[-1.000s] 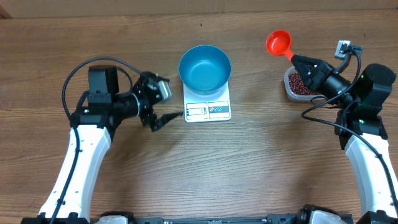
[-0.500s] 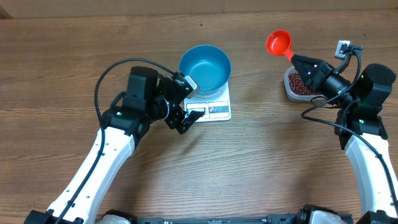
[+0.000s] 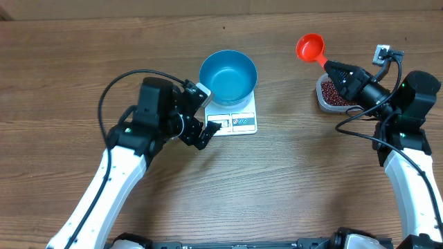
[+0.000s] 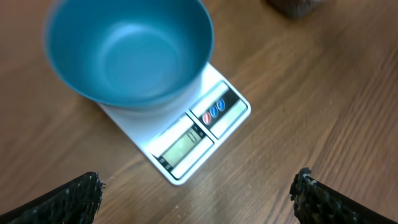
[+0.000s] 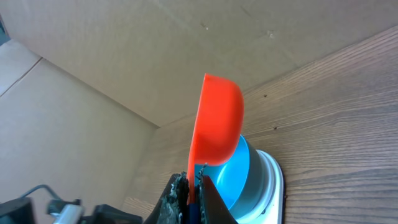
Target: Scoop item into bowl and weigh 150g on scale
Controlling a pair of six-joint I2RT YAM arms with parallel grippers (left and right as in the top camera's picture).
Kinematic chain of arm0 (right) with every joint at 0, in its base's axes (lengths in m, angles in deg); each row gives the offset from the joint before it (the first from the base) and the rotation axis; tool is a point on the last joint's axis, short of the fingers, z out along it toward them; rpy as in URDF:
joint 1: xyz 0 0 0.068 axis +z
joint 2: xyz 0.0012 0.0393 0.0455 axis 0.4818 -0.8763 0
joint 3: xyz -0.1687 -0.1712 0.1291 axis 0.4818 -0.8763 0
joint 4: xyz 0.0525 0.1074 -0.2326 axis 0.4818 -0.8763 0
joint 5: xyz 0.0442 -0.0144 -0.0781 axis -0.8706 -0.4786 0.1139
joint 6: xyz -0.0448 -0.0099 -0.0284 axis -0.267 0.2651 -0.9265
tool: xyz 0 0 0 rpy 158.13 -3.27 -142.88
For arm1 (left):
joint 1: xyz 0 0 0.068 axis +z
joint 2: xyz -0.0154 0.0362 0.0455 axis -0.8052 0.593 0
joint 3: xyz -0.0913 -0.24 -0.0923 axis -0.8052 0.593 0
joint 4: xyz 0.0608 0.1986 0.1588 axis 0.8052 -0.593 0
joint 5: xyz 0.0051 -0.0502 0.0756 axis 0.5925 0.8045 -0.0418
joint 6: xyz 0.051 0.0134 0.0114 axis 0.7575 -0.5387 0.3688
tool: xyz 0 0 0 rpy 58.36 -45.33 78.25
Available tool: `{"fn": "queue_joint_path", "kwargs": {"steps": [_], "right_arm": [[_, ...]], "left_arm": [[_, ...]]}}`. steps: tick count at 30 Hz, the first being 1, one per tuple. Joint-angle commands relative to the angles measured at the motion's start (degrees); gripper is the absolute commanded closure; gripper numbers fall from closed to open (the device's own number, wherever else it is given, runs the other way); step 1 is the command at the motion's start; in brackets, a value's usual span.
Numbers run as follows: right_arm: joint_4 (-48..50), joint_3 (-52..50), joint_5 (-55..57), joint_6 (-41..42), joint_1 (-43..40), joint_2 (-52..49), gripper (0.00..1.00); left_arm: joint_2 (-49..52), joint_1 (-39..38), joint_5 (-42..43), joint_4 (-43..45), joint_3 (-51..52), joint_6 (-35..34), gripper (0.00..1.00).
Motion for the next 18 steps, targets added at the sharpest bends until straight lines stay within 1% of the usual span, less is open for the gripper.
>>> {"fn": "queue_joint_path", "kwargs": {"steps": [1, 3, 6, 11, 18], "right_arm": [[0.3, 1.4, -0.5, 0.2, -0.2, 0.1, 0.96], [0.3, 1.4, -0.5, 0.2, -0.2, 0.1, 0.96], [0.3, 1.4, -0.5, 0.2, -0.2, 0.1, 0.96], [0.3, 1.4, -0.5, 0.2, -0.2, 0.1, 0.96], [0.3, 1.4, -0.5, 0.2, -0.2, 0.1, 0.96]], "left_arm": [[-6.3, 0.0, -3.5, 0.3, 0.1, -2.6, 0.00], [-8.5, 0.0, -5.3, -0.3, 0.1, -2.6, 0.00], [-10.3, 0.0, -5.6, -2.1, 0.1, -2.6, 0.01], [-9.7, 0.0, -7.2, -5.9, 0.1, -2.6, 0.00], [-7.8, 0.0, -7.5, -6.0, 0.1, -2.6, 0.00]]}}
